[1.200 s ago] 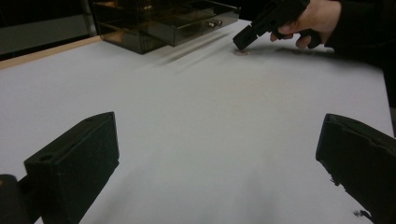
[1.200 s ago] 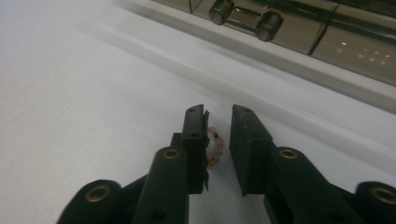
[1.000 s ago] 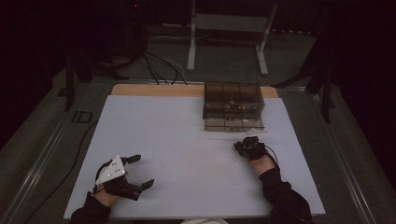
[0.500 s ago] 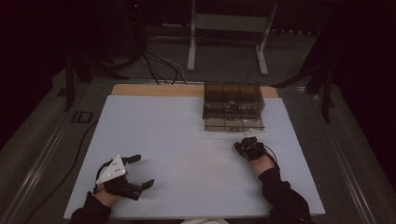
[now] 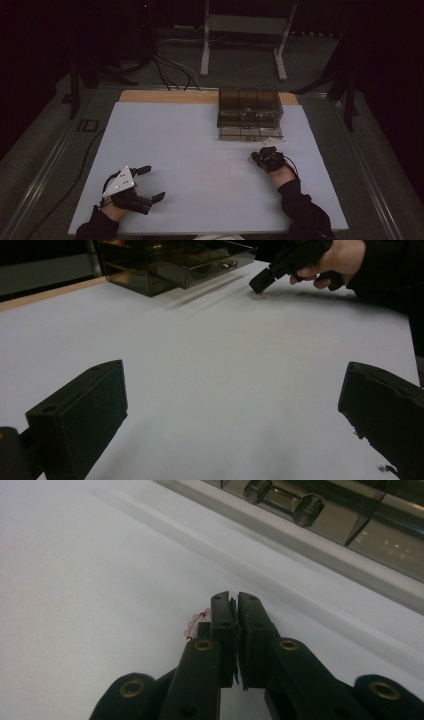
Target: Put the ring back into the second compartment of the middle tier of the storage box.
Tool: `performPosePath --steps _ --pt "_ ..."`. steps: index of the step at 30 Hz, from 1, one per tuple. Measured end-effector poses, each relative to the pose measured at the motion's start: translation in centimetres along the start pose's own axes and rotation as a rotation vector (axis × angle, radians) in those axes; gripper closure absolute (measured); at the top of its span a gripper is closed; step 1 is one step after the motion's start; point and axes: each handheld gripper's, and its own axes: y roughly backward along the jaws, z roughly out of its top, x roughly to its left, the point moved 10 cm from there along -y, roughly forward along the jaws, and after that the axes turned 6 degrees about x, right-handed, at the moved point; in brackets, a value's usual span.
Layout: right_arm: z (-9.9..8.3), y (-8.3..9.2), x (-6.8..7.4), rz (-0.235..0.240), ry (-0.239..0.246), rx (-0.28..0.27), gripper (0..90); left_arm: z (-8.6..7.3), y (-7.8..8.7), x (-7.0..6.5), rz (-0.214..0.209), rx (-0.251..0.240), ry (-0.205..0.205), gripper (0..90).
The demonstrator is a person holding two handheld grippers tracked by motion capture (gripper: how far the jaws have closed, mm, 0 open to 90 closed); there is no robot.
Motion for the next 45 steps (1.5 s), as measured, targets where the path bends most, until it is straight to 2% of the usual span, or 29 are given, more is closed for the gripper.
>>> performPosePath --steps 8,31,45 --pt "0.0 0.8 0.2 0.015 -0.007 -0.012 87.4 0.1 0.0 0.0 0.002 -0.002 0.000 0.8" --pt "-0.2 2.6 1.2 0.047 0.018 -0.017 87.4 -0.1 -0.2 -0.1 -0.001 0.009 -0.007 0.8" --pt "0.1 3.5 1.7 0.049 0.036 -0.031 87.4 0.0 -0.2 -0.1 -0.002 0.010 -0.011 0.8"
